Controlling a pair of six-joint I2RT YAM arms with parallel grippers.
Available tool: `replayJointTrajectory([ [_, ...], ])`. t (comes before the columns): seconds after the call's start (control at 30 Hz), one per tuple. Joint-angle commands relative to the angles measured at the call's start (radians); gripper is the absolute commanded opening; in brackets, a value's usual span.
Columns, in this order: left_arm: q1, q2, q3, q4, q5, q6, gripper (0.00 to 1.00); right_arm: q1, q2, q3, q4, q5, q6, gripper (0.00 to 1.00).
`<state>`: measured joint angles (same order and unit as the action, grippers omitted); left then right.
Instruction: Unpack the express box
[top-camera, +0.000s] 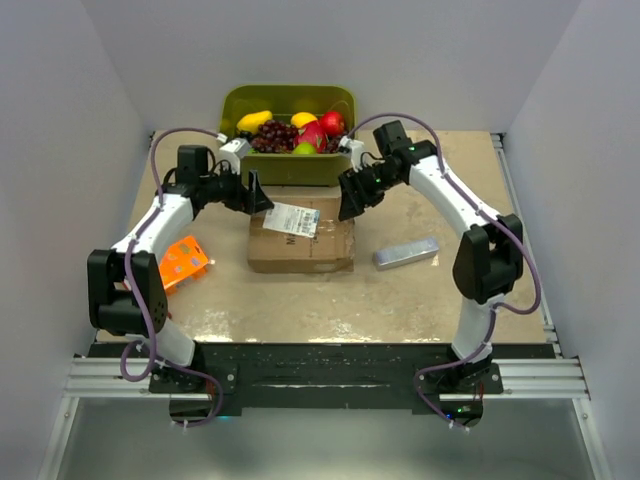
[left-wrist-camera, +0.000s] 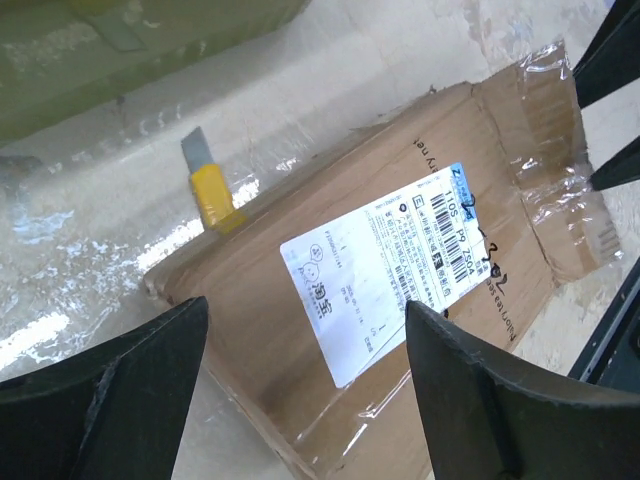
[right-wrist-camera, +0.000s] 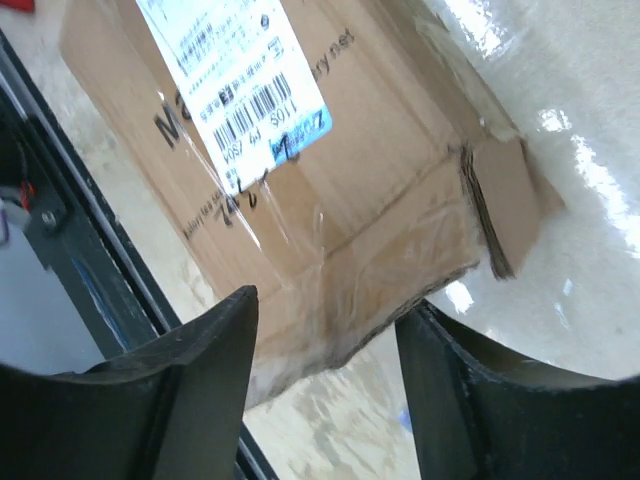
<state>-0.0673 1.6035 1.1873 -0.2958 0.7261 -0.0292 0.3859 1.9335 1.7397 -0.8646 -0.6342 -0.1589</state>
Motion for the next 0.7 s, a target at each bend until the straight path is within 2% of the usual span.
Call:
replayJointTrajectory([
  [0.0,-0.005,-0.037,0.032,-0.029,0.004,0.077,0.84,-0.073,-0.082,0.086,-0.163,0.053,-0.209,0.64],
  [0.2,-0.003,-0.036,0.037,-0.059,-0.077,0.127,0.87,-0.165,-0.077,0.07,-0.211,0.003,-0.219,0.7],
  [0.27,-0.002,-0.037,0.031,-0.059,-0.085,0.124,0.87,-0.163,-0.085,0.046,-0.189,-0.056,-0.202,0.72],
  [0.3,-0.002,-0.036,0.028,-0.059,-0.089,0.124,0.87,-0.159,-0.087,0.032,-0.166,-0.088,-0.142,0.78],
  [0.4,0.004,-0.036,0.026,-0.069,-0.112,0.124,0.87,-0.133,-0.051,0.006,-0.12,-0.104,-0.081,0.79],
  [0.53,0.011,-0.05,0.025,-0.088,-0.148,0.137,0.87,-0.125,0.01,0.009,-0.116,-0.234,-0.057,0.82],
  [0.67,0.011,-0.071,-0.006,-0.077,-0.154,0.127,0.88,-0.081,0.057,0.021,-0.102,-0.198,-0.031,0.86],
])
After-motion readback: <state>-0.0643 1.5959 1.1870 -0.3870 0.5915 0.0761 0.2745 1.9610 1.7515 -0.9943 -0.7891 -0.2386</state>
